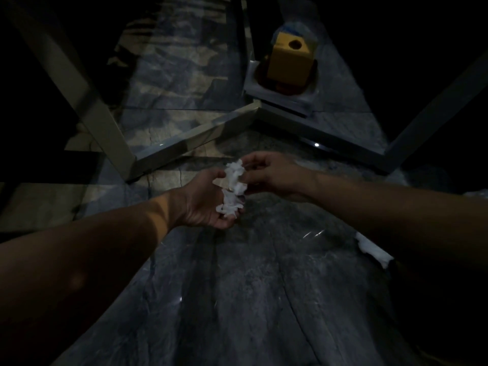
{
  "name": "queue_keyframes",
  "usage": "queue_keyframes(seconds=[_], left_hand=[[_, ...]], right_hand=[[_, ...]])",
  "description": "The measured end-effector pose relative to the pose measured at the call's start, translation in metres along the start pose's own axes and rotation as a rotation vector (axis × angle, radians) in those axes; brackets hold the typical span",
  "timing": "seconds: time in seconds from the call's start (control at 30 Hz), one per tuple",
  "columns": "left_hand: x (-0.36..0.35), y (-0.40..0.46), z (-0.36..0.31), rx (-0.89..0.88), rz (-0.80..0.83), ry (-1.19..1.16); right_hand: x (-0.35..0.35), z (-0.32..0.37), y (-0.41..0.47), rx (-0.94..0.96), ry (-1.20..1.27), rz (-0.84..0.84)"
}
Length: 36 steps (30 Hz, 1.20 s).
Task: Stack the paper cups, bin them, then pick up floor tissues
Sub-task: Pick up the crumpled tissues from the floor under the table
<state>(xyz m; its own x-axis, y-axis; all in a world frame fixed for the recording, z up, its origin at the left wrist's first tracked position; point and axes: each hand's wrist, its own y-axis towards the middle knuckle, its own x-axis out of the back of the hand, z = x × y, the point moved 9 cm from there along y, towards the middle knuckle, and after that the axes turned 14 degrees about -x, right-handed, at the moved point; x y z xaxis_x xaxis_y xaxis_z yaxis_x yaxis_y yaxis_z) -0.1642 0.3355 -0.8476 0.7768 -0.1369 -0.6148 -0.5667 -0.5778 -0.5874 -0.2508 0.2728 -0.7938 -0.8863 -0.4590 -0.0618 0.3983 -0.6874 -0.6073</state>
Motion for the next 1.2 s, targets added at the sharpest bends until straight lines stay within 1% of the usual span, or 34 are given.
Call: queue_keyframes(seconds=[0.07,0.2,0.33,0.5,0.63,0.77,0.83,0.9,1.03,1.1,1.2], left_hand=[[-0.005,0.000,-0.002,-0.034,0.001,0.017],[-0.007,-0.002,-0.006,-0.092,-0.048,0.016],[-0.004,-0.003,-0.006,-0.099,-0.104,-0.027],[-0.004,-0.002,-0.009,-0.143,-0.160,-0.022],[-0.001,-0.002,-0.012,-0.171,-0.197,-0.037],[0.001,0.004,-0.011,-0.162,-0.198,0.002],[0.001,0.009,-0.013,-0.185,-0.201,0.045],[-0.001,0.014,-0.016,-0.225,-0.198,0.091],[-0.003,0.018,-0.016,-0.257,-0.174,0.123],[-0.003,0.019,-0.014,-0.232,-0.165,0.119],[0.005,0.020,-0.009,-0.182,-0.181,0.120]], right_hand=[[-0.013,0.007,-0.001,0.040,-0.036,-0.006],[-0.025,0.012,-0.002,0.100,-0.174,-0.043],[-0.018,0.013,-0.004,0.111,-0.246,-0.115],[-0.014,0.008,-0.003,0.145,-0.297,-0.145],[-0.016,0.009,-0.004,0.198,-0.421,-0.182],[-0.022,0.005,0.002,0.223,-0.469,-0.184],[-0.025,0.007,0.004,0.266,-0.556,-0.205],[-0.026,0.007,0.005,0.265,-0.618,-0.220],[-0.025,0.005,0.009,0.218,-0.613,-0.153],[-0.022,0.003,0.007,0.163,-0.535,-0.113],[-0.012,0.000,0.003,0.086,-0.442,-0.115]])
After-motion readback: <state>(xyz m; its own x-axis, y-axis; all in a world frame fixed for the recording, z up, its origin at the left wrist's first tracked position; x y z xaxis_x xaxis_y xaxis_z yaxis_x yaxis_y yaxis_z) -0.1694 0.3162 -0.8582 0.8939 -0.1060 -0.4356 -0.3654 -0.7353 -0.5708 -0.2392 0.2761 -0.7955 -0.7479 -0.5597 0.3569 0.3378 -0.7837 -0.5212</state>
